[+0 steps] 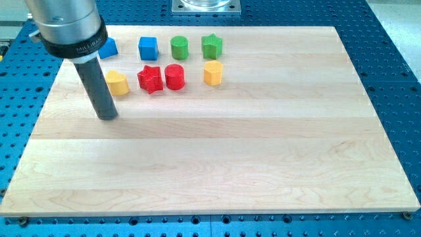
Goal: Move the red star to the bottom left side of the green star
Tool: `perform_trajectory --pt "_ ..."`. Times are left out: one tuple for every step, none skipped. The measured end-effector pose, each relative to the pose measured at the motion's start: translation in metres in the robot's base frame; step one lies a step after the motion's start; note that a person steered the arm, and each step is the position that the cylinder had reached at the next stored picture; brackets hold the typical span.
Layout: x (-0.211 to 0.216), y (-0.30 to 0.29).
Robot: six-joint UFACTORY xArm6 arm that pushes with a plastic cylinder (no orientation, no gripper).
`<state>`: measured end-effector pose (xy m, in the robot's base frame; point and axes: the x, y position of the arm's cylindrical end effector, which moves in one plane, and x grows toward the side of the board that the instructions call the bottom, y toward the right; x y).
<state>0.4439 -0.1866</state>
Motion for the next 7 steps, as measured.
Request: perform_trajectory --pt "0.003 -0.015" --pt "-0.008 0.032" --pt "-0.038 0.059" --pt "-0.066 0.058" --pt "-0.072 0.021" --pt "-0.099 0.066" --pt "-0.099 0.11"
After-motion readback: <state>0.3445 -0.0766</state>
